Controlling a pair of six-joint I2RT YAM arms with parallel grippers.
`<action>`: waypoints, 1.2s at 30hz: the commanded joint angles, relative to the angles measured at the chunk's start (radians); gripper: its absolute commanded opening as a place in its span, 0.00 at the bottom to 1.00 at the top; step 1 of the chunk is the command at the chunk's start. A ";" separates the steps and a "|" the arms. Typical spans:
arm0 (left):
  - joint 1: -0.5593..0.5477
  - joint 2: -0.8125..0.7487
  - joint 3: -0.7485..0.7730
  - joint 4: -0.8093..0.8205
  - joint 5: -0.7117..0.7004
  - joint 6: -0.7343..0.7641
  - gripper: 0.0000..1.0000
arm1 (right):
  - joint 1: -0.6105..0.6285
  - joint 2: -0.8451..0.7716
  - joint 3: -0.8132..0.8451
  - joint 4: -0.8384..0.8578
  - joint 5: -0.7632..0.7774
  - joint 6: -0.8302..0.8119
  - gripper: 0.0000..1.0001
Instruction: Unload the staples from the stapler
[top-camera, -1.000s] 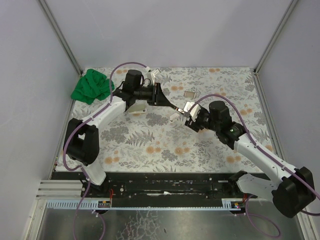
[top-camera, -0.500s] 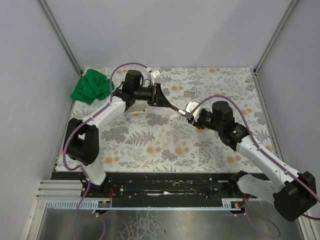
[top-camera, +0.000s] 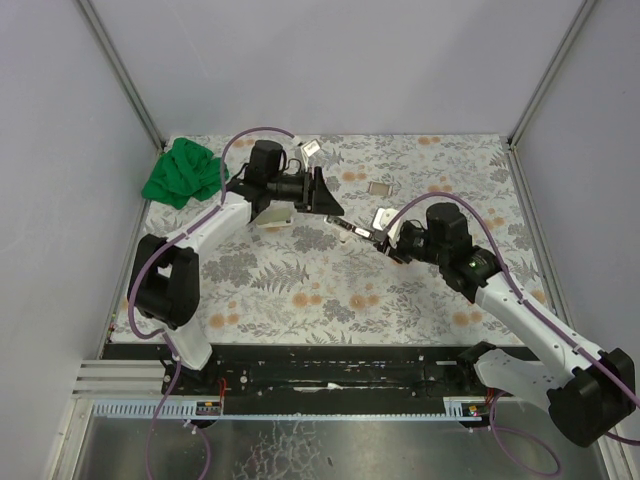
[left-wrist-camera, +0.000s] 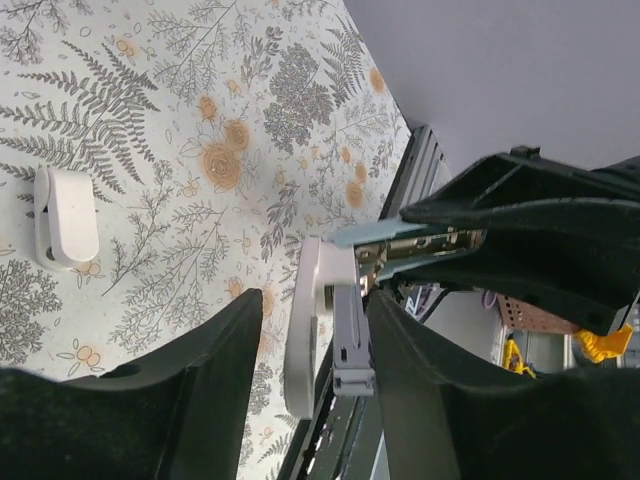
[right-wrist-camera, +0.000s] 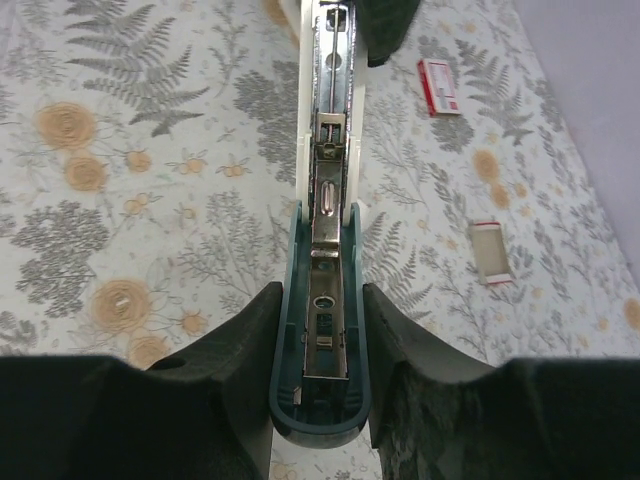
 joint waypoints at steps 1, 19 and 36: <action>0.021 0.014 0.011 0.050 -0.016 0.016 0.52 | 0.005 -0.023 0.054 -0.013 -0.112 -0.017 0.00; 0.064 0.006 0.044 0.005 -0.022 0.042 0.98 | 0.005 0.027 0.109 -0.159 -0.069 -0.110 0.00; 0.205 -0.064 0.054 -0.140 -0.003 0.195 1.00 | -0.168 0.232 0.395 -0.652 -0.188 -0.469 0.00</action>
